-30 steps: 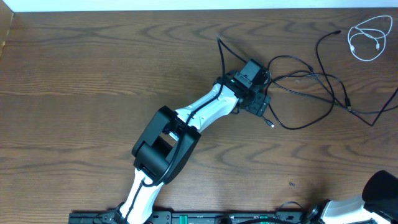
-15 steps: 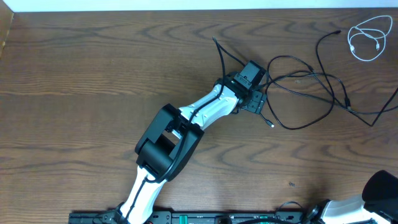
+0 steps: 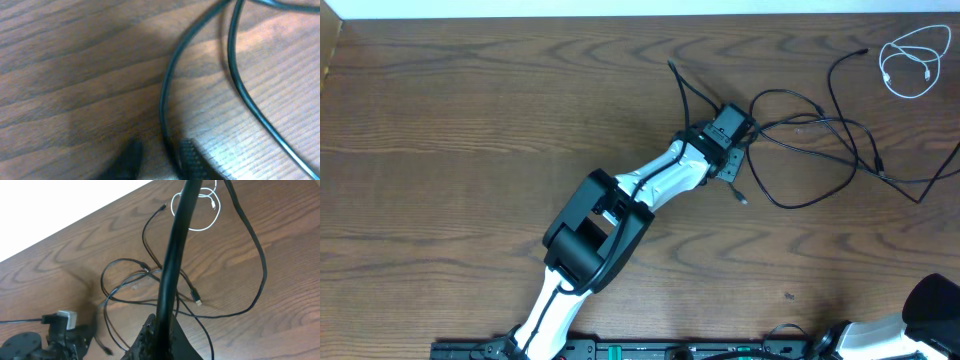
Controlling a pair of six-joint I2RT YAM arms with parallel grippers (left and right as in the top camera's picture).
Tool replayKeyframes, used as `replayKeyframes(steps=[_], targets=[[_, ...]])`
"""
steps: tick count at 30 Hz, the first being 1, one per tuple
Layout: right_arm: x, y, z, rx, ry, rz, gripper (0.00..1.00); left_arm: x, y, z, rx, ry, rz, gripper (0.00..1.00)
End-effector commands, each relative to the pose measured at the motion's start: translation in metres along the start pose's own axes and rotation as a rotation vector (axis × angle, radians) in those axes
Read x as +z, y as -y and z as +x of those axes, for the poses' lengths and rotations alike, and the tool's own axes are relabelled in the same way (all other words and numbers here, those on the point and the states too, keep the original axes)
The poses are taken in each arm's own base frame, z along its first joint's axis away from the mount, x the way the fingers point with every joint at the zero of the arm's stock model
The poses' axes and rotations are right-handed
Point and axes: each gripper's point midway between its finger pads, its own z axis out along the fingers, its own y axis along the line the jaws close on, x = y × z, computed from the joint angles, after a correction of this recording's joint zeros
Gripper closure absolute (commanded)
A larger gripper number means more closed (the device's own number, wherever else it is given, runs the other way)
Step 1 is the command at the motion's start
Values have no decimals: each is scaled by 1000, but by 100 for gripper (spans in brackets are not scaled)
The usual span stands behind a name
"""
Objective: Untangle cables
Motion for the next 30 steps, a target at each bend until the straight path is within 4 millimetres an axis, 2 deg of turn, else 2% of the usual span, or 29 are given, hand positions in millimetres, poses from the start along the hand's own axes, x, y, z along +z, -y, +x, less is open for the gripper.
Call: replayKeyframes(steps=[1,3,5,8,9,12,13,14,15,16,19,21,24,27,30], targets=[[4,-3,2,-15,-13,-17,98,17,-26,23,8,-60,-130,93],[4,-3,2,-16,-12,-17,98,3,-41,14,-3,-50,-185,93],[4,-3,2,-16,-13,-17,97,-19,-60,0,-7,-35,-227,93],[4,-3,2,-16,-13,-15,97,-70,-99,-30,-20,18,-262,93],[4,-2,2,-15,-14,-7,97,-93,-116,-40,-37,48,-275,93],[4,4,2,-15,-16,22,97,-168,-173,-64,-143,162,-324,93],[4,6,3,-14,-18,36,97,-224,-212,-74,-215,260,-367,93],[5,7,3,-12,-19,43,97,-250,-228,-77,-244,310,-389,93],[5,11,3,1,-21,64,97,-289,-250,-81,-283,392,-422,93],[6,16,4,23,-24,91,96,-313,-261,-82,-308,445,-442,93],[10,33,6,93,-38,179,98,-403,-296,-79,-392,652,-514,93],[17,39,9,123,-60,195,99,-452,-303,-76,-411,777,-526,93],[32,31,13,128,-107,126,99,-498,-291,-78,-382,910,-485,92],[45,-13,14,-25,-132,-138,97,-515,-271,-81,-343,964,-433,93],[47,-55,15,-134,-125,-335,84,-515,-255,-85,-312,973,-387,93]])
